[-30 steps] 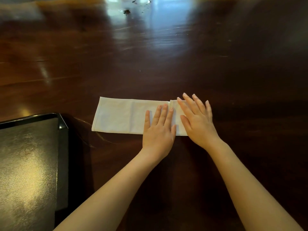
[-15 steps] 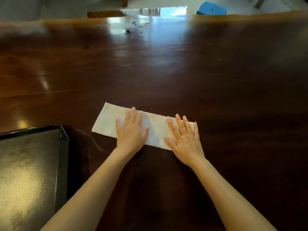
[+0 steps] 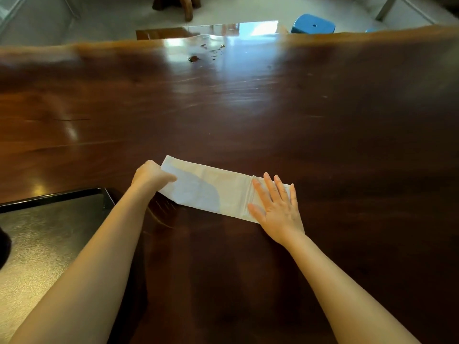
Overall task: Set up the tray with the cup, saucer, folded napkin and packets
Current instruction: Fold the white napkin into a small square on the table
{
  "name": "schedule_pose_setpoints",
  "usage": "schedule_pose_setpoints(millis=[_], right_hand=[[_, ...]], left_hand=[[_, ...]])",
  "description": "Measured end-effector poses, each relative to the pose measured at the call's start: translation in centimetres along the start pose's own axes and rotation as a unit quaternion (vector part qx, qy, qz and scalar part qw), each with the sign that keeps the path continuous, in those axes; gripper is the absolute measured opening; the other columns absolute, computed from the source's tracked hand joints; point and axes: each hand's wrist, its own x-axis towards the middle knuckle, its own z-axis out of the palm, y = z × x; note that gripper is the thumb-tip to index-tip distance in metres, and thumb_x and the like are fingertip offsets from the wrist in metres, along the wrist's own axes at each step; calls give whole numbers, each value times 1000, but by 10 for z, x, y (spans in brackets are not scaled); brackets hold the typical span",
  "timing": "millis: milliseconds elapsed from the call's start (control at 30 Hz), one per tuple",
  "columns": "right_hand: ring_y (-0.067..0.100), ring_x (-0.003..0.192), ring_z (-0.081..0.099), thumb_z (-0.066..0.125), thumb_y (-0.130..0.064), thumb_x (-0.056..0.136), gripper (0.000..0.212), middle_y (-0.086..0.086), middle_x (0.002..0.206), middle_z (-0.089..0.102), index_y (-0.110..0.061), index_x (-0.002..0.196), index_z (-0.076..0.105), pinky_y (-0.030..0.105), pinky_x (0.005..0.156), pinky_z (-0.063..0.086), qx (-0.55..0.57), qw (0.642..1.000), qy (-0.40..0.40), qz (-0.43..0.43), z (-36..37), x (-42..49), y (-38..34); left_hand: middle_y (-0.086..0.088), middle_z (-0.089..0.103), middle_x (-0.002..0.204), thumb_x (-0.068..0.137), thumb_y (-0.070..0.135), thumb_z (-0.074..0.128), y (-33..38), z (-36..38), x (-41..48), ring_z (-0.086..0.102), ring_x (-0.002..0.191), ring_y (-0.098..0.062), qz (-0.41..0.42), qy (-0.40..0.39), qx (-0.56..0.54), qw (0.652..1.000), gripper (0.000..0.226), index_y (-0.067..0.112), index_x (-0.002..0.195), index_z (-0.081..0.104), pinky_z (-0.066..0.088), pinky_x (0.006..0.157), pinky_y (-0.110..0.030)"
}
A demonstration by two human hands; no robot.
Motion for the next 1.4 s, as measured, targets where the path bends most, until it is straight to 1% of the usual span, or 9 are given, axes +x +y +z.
schedule_pose_setpoints(millis=[100, 333, 467, 567, 667, 767, 933, 1200, 1400], right_hand=[[18, 145, -14, 1, -63, 84, 68, -4, 159, -9, -37, 146, -11, 47, 116, -13, 1, 1000, 11, -1, 3, 1, 0], [18, 145, -13, -4, -65, 81, 70, -4, 159, -10, -38, 145, -13, 47, 116, -12, -18, 1000, 14, 5, 6, 2, 2], [18, 145, -12, 3, -68, 85, 67, -5, 159, -8, -39, 145, -12, 45, 115, -12, -11, 1000, 21, 2, 6, 1, 2], [17, 145, -12, 5, -66, 86, 65, -5, 159, -7, -40, 144, -11, 44, 115, -13, -5, 1000, 26, 1, 5, 1, 3], [18, 146, -10, 1, -67, 84, 68, -4, 159, -7, -39, 145, -10, 46, 115, -11, -12, 1000, 28, -2, 7, 1, 4], [19, 146, -10, -1, -68, 84, 69, -4, 159, -7, -38, 145, -11, 45, 114, -12, -20, 999, 26, 0, 8, 2, 5], [18, 145, -12, -4, -64, 81, 70, -4, 159, -9, -37, 145, -11, 46, 114, -12, -15, 1000, 22, 2, 9, 3, 4], [19, 145, -12, -6, -61, 83, 69, -2, 159, -10, -34, 146, -11, 47, 114, -12, -17, 1000, 16, -2, 4, 0, 1], [22, 145, -16, 13, -56, 93, 64, 1, 158, -15, -31, 146, -13, 49, 112, -15, 42, 998, -8, 54, -1, -13, -19]], left_hand=[[-5, 52, 84, 81, 20, 64, 2, -4, 1, 49, 73, -18, 32, 32, -49, 998, 17, 10, 91, 55, 36, 53, -27], [-6, 58, 82, 86, 15, 52, 15, 28, -49, 54, 71, -27, 153, 186, -107, 965, 8, 10, 93, 50, 40, 59, -34], [-13, 67, 103, 93, 10, 46, 30, 67, -77, 62, 92, -34, 232, 213, -114, 942, 20, 12, 112, 50, 49, 84, -42], [-4, 59, 125, 92, 4, 43, 34, 106, -80, 52, 118, -23, 289, 204, -113, 929, 38, 14, 129, 48, 34, 108, -31], [-9, 47, 141, 93, 4, 42, 32, 135, -77, 34, 138, -24, 283, 194, -14, 939, 46, 12, 139, 37, 18, 119, -39], [-13, 36, 149, 94, 4, 44, 29, 148, -79, 21, 144, -26, 289, 180, 19, 940, 50, 8, 143, 33, 9, 119, -41], [-15, 41, 146, 95, 30, 23, 20, 161, -75, 32, 139, -28, 309, 198, 91, 926, 52, 7, 139, 42, 14, 114, -46], [-9, 7, 158, 86, 48, -7, 17, 160, -77, 1, 147, -21, 326, 148, 137, 924, 74, 12, 148, 11, -9, 114, -37], [-5, -7, 159, 92, 46, -6, 10, 140, -66, -15, 144, -16, 372, 75, 208, 901, 64, 17, 149, -2, -15, 113, -36]])
